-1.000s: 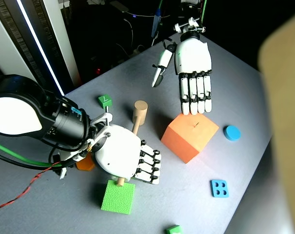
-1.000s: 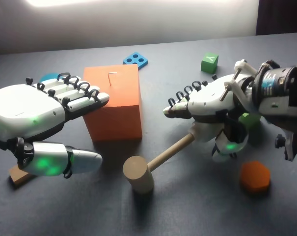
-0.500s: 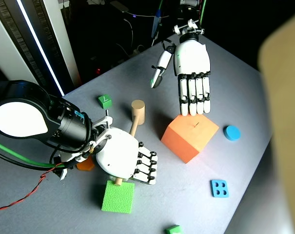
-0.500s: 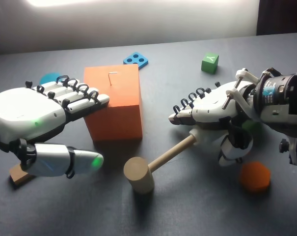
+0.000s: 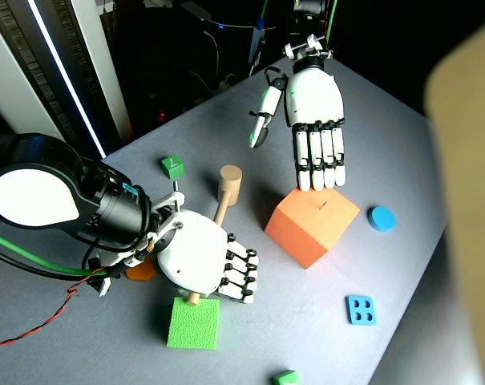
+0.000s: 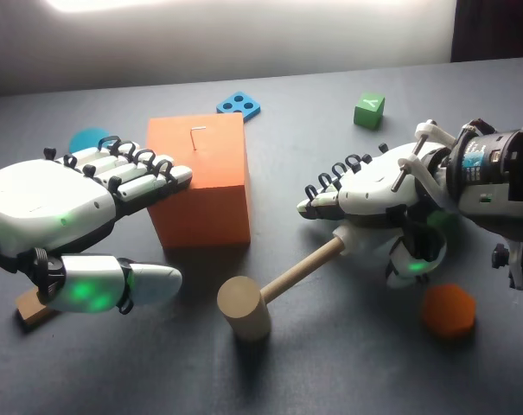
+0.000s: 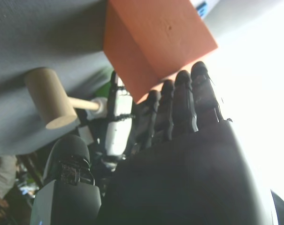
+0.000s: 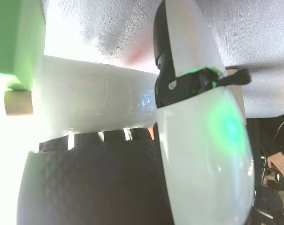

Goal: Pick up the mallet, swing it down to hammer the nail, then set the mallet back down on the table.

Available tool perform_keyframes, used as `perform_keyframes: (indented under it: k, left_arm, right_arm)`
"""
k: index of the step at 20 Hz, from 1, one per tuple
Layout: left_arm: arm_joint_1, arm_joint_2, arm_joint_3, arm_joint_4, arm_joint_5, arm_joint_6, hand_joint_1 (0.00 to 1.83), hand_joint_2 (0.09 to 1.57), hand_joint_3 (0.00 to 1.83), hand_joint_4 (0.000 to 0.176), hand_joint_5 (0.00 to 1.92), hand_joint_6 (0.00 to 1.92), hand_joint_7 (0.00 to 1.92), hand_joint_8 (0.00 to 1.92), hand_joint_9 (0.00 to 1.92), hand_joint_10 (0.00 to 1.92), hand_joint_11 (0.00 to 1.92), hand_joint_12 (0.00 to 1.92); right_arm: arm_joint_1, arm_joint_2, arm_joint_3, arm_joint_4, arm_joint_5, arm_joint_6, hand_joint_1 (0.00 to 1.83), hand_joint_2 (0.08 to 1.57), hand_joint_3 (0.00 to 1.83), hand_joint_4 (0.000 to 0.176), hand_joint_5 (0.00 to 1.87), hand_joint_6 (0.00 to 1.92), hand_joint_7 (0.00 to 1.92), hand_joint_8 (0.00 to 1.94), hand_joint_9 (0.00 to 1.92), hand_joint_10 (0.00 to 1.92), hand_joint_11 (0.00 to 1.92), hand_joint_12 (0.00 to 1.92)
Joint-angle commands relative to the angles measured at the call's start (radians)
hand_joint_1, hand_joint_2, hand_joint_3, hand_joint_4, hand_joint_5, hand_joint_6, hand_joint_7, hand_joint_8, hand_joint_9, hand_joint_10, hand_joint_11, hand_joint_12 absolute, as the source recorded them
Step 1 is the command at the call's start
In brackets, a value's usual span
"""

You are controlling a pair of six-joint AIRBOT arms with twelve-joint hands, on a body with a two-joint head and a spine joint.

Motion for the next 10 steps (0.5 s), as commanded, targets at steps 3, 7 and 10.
perform_keyframes:
  k: [3,7,10]
  left_arm:
    - [0.002,-0.003,0.001,-0.013,-0.107,-0.004,0.0,1.2,0.01,0.0,0.0,0.0,0.0,0.0,0.0,0.0,0.0,0.0]
    - [0.009,-0.003,-0.001,-0.016,-0.106,-0.006,0.0,1.21,0.01,0.0,0.0,0.0,0.0,0.0,0.0,0.0,0.0,0.0]
    - [0.012,-0.003,-0.003,-0.016,-0.091,-0.006,0.0,1.22,0.02,0.0,0.02,0.01,0.0,0.0,0.0,0.0,0.0,0.0]
  right_arm:
    - [0.002,0.004,0.001,-0.016,0.059,-0.005,1.32,1.0,0.0,0.0,0.15,0.01,0.14,0.01,0.11,0.02,0.0,0.49]
    - [0.0,0.005,0.001,-0.016,0.059,-0.007,1.32,0.98,0.0,0.0,0.24,0.01,0.25,0.01,0.22,0.02,0.0,0.68]
    - [-0.001,0.005,0.001,-0.016,0.059,-0.009,1.23,1.02,0.0,0.0,0.57,0.03,0.6,0.01,0.55,0.04,0.19,0.92]
